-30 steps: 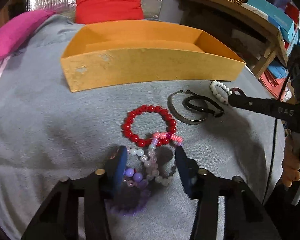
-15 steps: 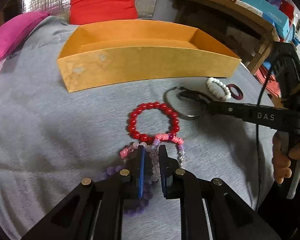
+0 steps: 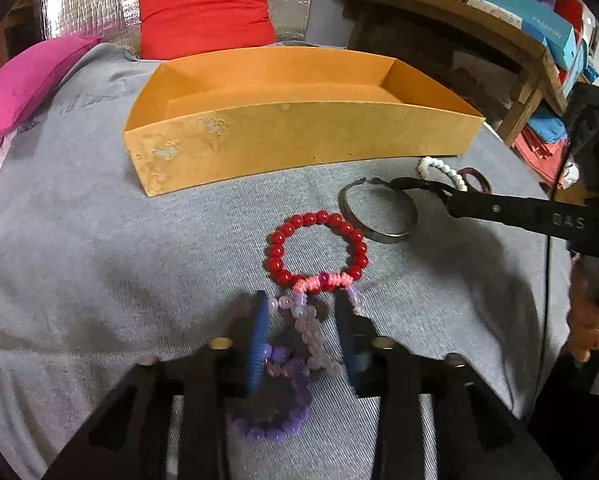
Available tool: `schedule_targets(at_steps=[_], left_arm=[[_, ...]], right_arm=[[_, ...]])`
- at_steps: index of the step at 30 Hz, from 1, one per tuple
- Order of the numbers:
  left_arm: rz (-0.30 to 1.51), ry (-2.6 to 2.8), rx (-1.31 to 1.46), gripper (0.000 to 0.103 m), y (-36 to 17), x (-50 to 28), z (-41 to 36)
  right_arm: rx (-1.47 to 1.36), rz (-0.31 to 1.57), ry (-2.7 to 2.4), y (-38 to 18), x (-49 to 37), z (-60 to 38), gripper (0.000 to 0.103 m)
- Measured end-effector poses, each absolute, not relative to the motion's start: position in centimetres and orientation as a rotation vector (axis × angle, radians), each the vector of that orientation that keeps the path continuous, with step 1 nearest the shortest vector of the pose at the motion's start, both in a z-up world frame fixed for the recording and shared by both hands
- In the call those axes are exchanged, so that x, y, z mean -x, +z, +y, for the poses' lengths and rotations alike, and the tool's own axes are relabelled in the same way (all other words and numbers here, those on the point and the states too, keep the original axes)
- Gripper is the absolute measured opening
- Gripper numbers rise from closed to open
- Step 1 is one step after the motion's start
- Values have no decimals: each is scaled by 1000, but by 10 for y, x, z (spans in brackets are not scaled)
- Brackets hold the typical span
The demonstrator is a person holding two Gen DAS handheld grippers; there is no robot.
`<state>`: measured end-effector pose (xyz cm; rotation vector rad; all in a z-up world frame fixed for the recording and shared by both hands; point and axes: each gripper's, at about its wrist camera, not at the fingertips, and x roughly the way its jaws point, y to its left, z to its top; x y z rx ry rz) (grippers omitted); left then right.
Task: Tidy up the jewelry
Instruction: 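Grasp the pink-and-white beaded bracelet with the left gripper while the right gripper grasps the black hair clip, then carry both items into the orange box and open both grippers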
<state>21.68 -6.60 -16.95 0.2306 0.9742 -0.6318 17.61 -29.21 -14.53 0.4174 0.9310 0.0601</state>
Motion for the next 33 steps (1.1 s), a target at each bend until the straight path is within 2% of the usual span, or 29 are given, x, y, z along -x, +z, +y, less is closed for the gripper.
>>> schedule_targets(at_steps=[4,7,17,27,33], left_arm=[[950,-664,-226,36,-168,-217,-72],[955,-679,-239,7,-171,-217,-74],[887,-740,-170,7,-148,-210,-58],[721,-780,-35,7,-83,-225,-44],[647,-686,16,7,-55,-268,-45]], right_arm=[[-409,936,70,-146,-177,-290,10],[-415,930,67,-146,-176,-291,11],[-405,862,77,-131,-173,-290,10],[-421,653,112,-90,-173,-294,10],[-485,535,93,-71,-191,-312,10]])
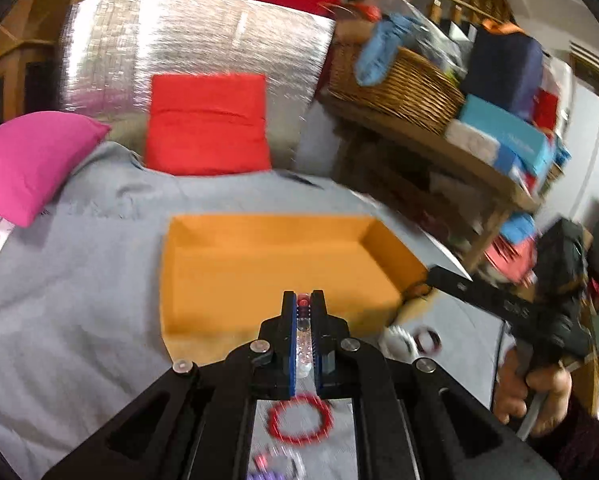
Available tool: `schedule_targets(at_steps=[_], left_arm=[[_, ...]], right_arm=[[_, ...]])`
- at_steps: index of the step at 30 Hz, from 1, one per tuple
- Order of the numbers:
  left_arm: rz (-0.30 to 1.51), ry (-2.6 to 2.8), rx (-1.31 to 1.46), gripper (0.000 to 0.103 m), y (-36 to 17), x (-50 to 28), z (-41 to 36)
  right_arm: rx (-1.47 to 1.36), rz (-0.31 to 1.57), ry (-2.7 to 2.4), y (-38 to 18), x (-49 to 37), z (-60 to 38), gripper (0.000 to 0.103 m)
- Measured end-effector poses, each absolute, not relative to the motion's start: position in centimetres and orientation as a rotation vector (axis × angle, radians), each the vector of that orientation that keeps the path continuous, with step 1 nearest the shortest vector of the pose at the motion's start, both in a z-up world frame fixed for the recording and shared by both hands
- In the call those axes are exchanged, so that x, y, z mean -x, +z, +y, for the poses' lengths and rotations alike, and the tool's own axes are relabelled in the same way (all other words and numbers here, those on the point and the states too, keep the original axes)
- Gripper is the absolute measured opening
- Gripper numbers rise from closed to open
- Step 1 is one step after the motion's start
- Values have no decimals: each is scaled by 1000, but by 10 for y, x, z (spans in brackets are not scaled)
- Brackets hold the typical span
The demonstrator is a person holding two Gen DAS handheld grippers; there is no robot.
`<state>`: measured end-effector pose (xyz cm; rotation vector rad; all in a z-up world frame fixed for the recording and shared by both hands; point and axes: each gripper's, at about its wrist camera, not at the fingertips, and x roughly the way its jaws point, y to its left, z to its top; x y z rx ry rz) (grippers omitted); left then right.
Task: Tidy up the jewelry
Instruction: 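Carry both items into the orange box and open both grippers, then withdraw both grippers from the box back toward the remaining bracelets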
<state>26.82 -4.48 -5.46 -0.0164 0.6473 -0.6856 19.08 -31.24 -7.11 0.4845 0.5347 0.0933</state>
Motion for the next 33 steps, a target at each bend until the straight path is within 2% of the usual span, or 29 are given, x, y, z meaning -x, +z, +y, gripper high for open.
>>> schedule_targets(at_steps=[5,16,18,20,22,23,31,32,33], left_arm=[[636,-572,-17,7,-65,-309,-58],[796,-465,-96,7,-121,-329,-75],[834,-464,-93,13,-127,-327,-74],[856,-468,-101,34,-129,-325,-76],[846,-461,-116,34,-130,-320,-77],[847,-464,-117,34,-129,-319,-77],[857,-515,-129,32,-122,-307,-84],[859,-522,-125,32,-121,-307,-84],[861,-529,-130,32,-121,-304,-85]], right_arm=[[-527,469,23,-65,-215,-337,10],[-549,536,-108,-90,-235,-376,10],[-576,547,-111,-92,-231,-380,11],[-604,570,-135,-93,-227,-387,22],[-640,583,-164,-96,-221,-395,52],[-653,571,-184,-97,-217,-399,53],[-578,652,-242,-114,-222,-405,50],[-555,660,-250,-114,-223,-404,48],[-542,665,-258,-115,-224,-403,39]])
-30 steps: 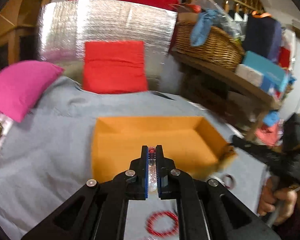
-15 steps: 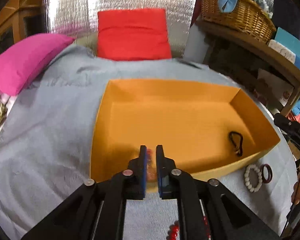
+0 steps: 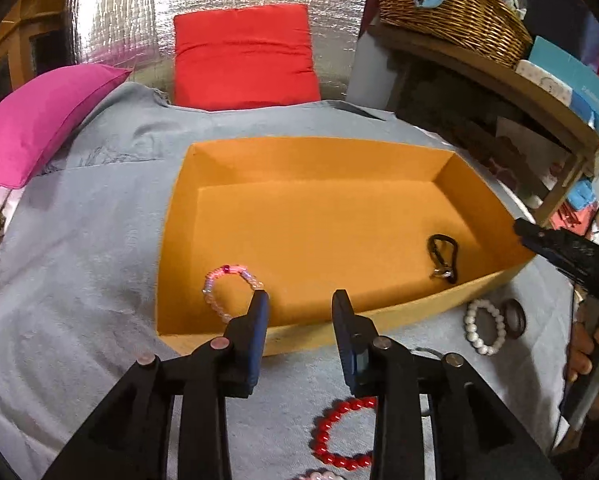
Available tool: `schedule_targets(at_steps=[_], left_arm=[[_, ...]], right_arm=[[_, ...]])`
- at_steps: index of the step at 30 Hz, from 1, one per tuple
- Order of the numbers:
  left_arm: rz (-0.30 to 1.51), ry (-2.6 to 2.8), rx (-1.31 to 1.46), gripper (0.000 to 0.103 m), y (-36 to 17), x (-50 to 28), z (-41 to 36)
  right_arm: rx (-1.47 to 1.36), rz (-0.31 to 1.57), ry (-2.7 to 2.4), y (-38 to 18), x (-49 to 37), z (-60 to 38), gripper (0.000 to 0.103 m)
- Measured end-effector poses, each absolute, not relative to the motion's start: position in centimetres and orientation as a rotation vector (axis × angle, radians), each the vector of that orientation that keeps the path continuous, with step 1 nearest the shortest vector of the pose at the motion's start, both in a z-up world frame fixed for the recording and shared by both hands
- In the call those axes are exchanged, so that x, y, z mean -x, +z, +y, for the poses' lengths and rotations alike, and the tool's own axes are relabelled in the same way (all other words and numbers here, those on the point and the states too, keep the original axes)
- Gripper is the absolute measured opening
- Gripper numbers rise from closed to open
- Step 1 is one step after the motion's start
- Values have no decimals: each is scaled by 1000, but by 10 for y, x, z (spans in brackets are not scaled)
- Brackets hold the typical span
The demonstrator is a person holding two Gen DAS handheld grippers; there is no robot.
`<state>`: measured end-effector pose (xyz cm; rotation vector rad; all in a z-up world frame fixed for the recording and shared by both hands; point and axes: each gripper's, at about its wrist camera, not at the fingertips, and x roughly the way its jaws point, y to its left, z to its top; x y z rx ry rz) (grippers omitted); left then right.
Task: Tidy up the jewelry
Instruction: 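Withdraw both grippers from the box back toward the remaining bracelets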
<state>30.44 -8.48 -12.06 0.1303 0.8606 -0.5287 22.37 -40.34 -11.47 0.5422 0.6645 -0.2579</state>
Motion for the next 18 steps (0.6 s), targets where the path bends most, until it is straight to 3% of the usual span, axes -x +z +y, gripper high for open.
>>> schedule_targets(at_steps=[1,3,18], left_arm=[[857,-530,-145,32,-120,-302,-87],[845,-525,-176,32,-120,-298,-92],[851,-545,-204,32,-121,-276,-98]], right_arm=[[-535,672,-259,-115,-225,-404,29],[-547,686,-256,-118,-226,-405,24],[-442,682,-326,-119,-236,-406,14]])
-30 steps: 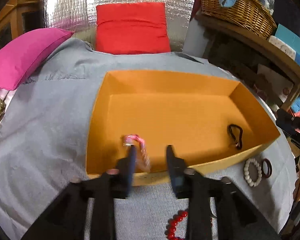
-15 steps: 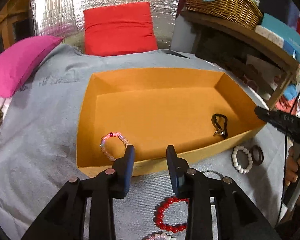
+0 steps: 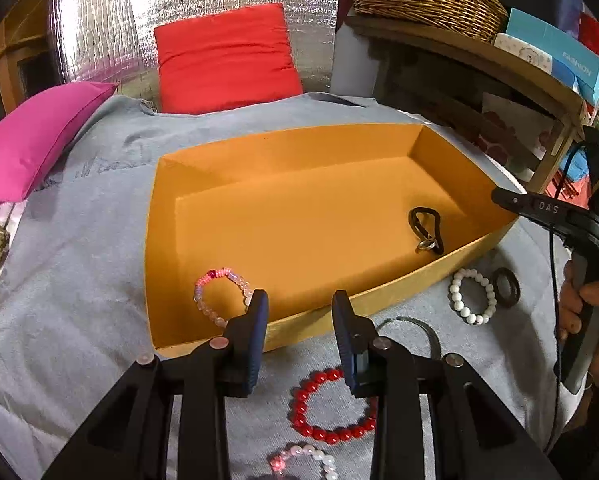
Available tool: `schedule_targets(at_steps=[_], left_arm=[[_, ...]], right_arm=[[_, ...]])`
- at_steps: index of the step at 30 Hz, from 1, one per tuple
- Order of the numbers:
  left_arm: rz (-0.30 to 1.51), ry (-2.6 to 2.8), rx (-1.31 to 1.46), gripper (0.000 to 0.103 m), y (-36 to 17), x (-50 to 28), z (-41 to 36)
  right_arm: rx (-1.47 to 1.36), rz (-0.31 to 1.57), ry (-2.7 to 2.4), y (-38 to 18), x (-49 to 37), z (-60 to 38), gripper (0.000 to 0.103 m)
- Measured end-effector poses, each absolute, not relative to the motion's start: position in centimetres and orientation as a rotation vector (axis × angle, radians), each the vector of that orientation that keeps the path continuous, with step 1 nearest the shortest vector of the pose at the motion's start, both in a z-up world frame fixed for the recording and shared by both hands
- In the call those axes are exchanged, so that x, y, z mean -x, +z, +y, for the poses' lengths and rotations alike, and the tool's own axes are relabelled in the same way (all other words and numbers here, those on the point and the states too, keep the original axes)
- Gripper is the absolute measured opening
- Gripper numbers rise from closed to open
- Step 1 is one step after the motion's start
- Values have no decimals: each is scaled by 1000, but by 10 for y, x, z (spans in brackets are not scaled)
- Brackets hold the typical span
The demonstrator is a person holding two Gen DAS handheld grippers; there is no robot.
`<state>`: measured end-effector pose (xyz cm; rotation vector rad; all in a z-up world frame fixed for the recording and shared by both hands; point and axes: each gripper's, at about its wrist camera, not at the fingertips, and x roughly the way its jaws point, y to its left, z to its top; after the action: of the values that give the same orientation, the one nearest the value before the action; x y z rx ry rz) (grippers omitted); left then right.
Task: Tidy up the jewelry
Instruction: 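Withdraw both grippers from the box back toward the remaining bracelets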
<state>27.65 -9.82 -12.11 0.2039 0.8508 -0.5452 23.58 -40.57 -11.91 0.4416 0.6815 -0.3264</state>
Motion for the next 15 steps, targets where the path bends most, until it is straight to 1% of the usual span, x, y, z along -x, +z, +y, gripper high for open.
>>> schedule_targets(at_steps=[3,6,7,8,10,11,14,15], left_arm=[[854,-556,-204,32,-121,-273,-98],[841,-548,-206,35,-122,-274,-98],[840,-532,-196,39,-122,-277,-97],[841,-516,-185,47,-122,-278,-94],[821,-492,-158,53,-118,-279,-87],[804,-477,-143,53,-114,-278,-82],[756,-444,-95,55,-103,-273,-66],[744,-430,-79,56,-101,-270,-60]], right_arm=[[-446,695,-294,-118,-235,-401,15],[-410,695,-261,-115,-236,-390,15],[-399,692,-260,-114,-235,-388,15],[-399,687,-252,-114,-234,-387,15],[-435,669,-238,-110,-228,-392,16],[-456,656,-236,-107,-222,-396,16],[-477,627,-242,-97,-203,-406,23],[-481,635,-240,-96,-198,-410,29]])
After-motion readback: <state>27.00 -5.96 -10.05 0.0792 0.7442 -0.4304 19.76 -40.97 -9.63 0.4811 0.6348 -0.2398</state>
